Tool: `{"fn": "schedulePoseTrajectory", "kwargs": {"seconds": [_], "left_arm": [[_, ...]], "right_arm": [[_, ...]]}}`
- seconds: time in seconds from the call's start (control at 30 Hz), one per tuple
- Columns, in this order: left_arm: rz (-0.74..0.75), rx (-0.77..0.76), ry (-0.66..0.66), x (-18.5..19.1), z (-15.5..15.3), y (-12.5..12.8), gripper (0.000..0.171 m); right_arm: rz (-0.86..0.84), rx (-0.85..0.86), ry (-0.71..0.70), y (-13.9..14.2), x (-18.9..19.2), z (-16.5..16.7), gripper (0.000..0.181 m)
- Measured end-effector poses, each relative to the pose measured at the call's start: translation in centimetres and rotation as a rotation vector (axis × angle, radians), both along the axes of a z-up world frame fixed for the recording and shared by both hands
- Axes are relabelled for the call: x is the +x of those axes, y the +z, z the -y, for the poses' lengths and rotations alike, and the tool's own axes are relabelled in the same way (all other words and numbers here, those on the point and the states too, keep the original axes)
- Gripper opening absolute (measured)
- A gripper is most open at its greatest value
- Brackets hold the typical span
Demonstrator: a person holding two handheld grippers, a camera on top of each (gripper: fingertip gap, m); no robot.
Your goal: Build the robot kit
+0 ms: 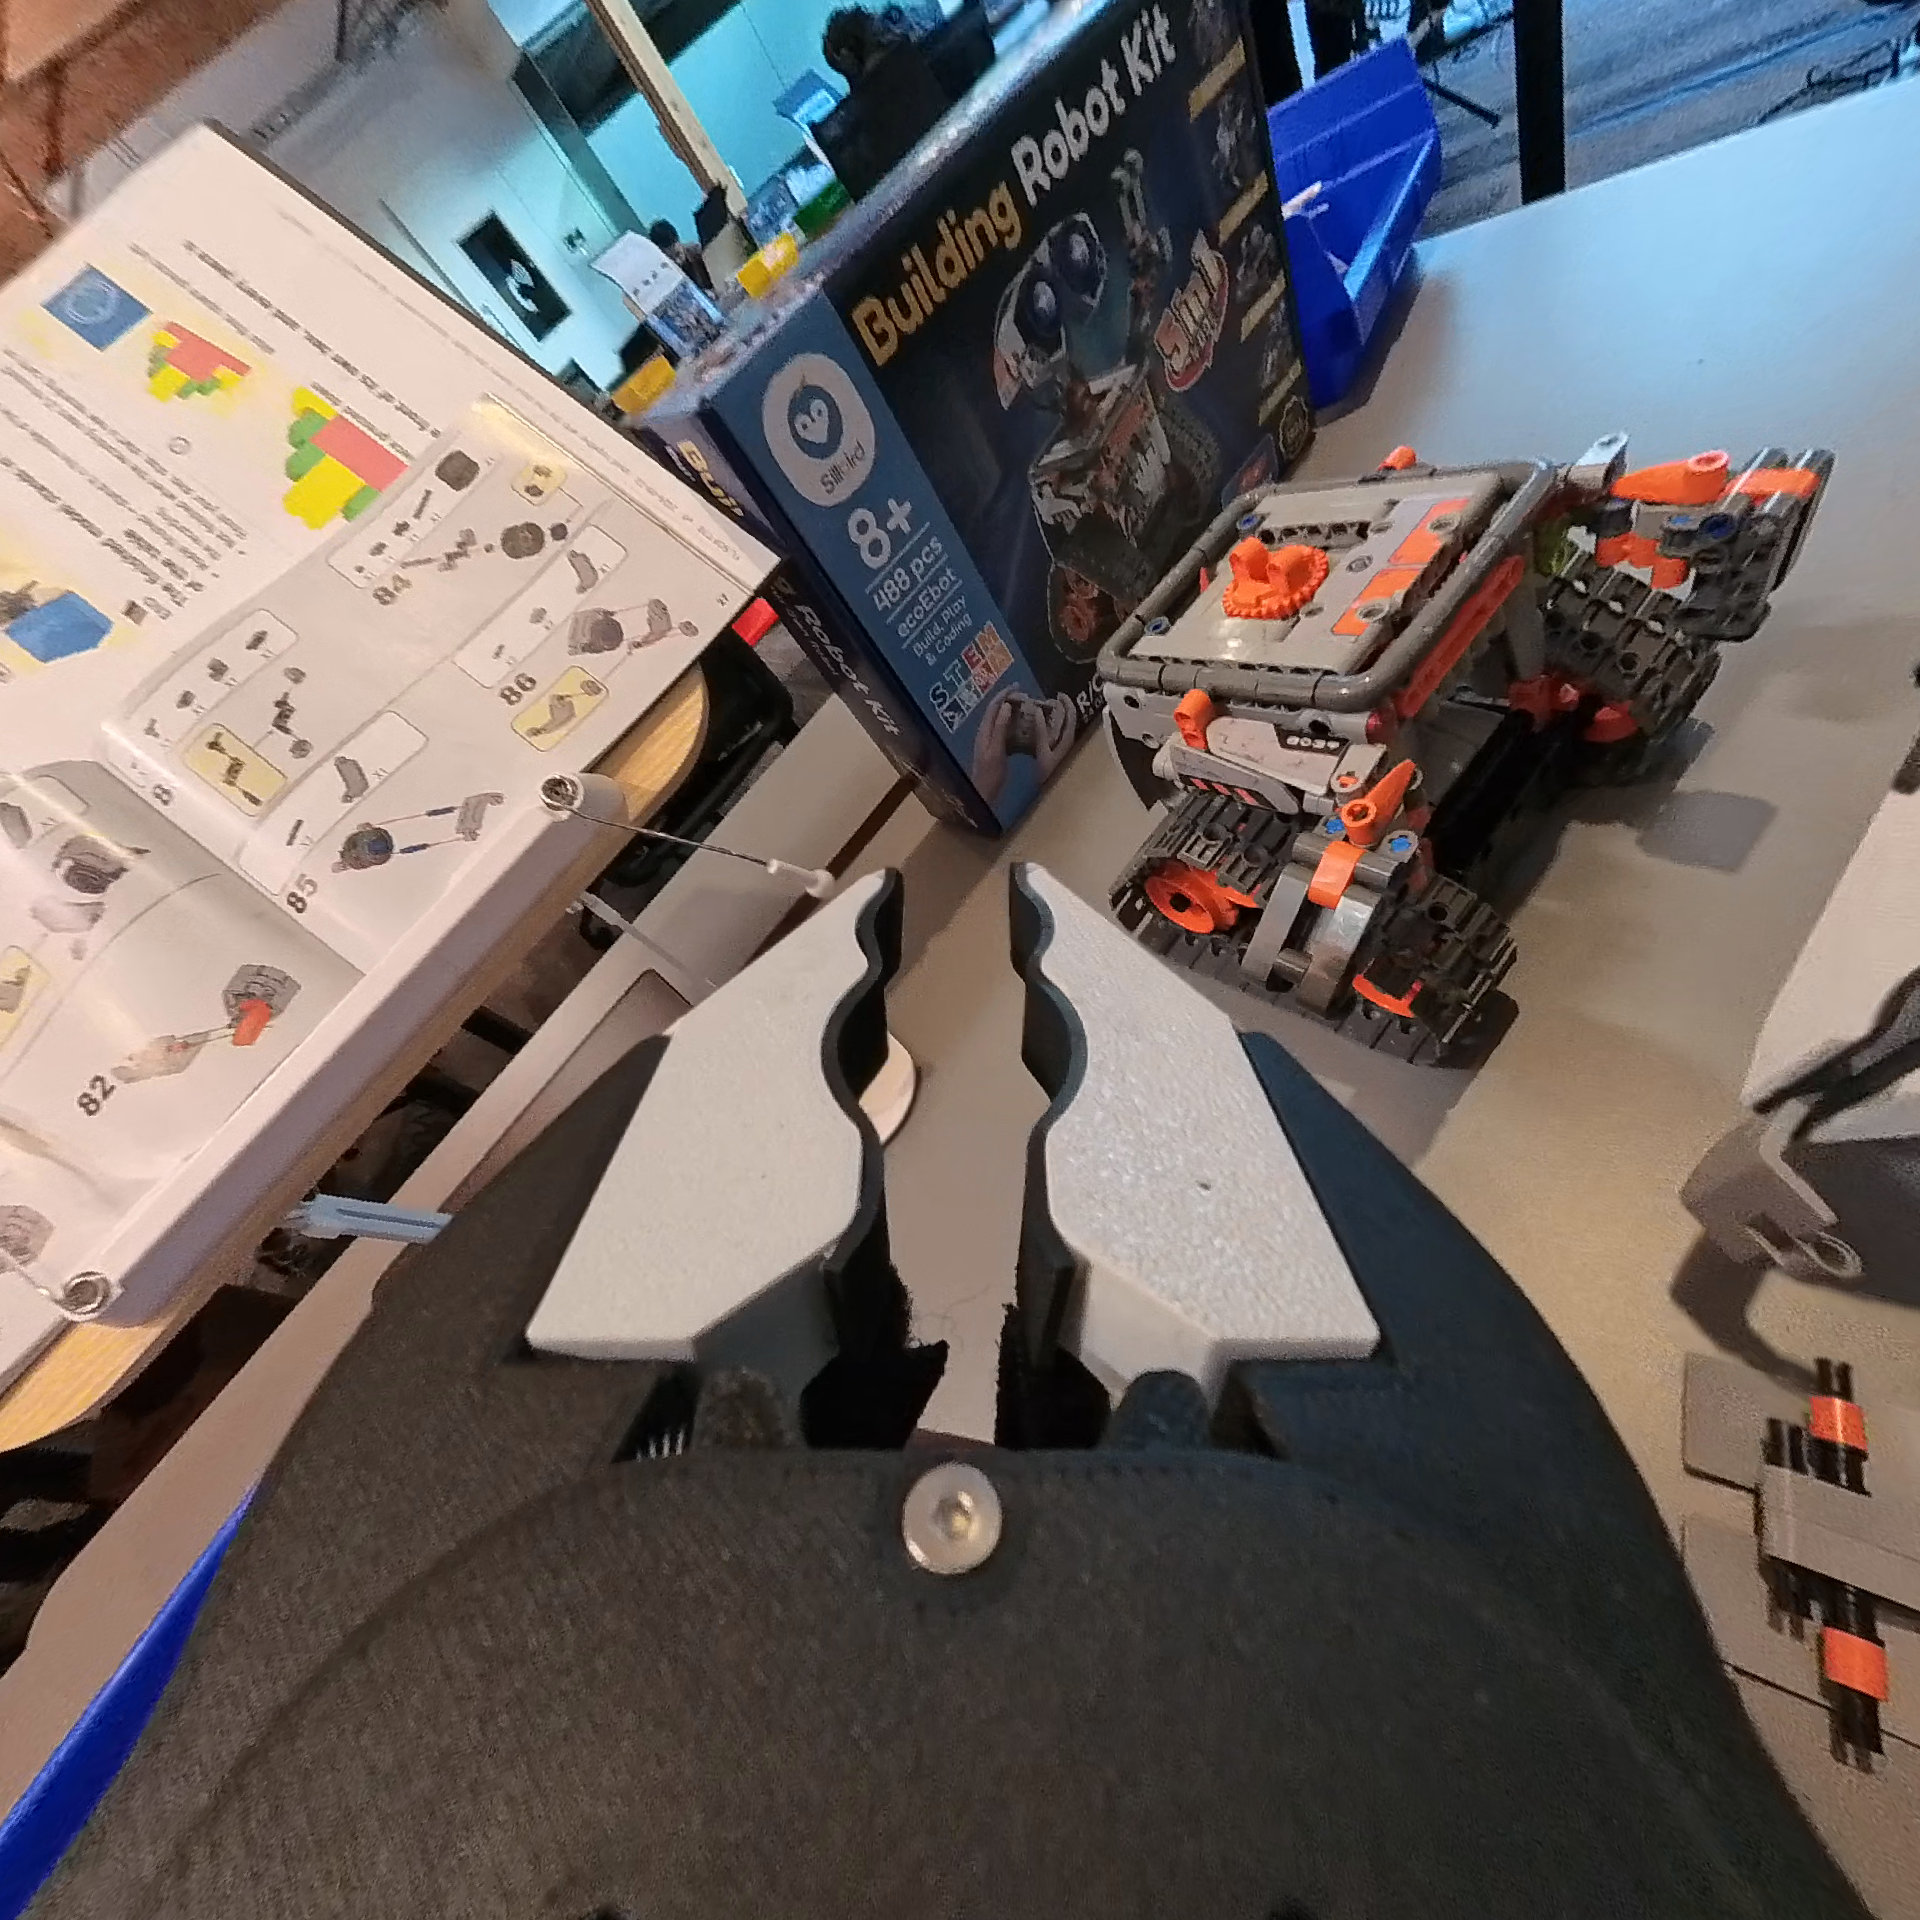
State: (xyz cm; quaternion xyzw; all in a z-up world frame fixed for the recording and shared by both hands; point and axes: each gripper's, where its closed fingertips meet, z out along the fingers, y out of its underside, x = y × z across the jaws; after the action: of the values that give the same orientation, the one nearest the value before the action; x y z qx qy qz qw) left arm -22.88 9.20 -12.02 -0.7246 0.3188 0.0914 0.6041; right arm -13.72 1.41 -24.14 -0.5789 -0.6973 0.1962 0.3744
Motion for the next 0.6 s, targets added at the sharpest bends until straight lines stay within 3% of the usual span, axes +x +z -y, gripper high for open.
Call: {"fn": "schedulePoseTrajectory", "kwargs": {"seconds": [0.13,0.2,0.27,0.33,0.43,0.6], "left_arm": [[-0.016,-0.031,-0.021,1.0,-0.1,-1.1,0.018],[-0.031,-0.047,-0.036,1.6,-0.1,-1.9,0.019],[-0.046,-0.065,-0.049,2.2,-0.1,-2.7,0.020],[-0.045,-0.067,-0.058,2.5,0.0,-2.9,0.020],[-0.033,-0.063,-0.068,2.9,0.0,-2.8,0.020],[-0.058,-0.076,-0.075,3.3,-0.1,-3.7,0.020]], "right_arm": [[0.112,-0.061,-0.012,-2.6,0.3,0.1,0.001],[0.152,-0.116,-0.002,-3.3,0.3,0.7,0.024],[0.150,-0.064,-0.008,-3.1,0.2,0.4,0.038],[0.104,0.011,0.010,-1.7,-0.3,0.6,0.038],[0.062,0.034,0.181,-0.3,-1.2,4.3,0.033],[0.165,0.050,0.321,-2.7,-2.3,7.2,0.030]]}}
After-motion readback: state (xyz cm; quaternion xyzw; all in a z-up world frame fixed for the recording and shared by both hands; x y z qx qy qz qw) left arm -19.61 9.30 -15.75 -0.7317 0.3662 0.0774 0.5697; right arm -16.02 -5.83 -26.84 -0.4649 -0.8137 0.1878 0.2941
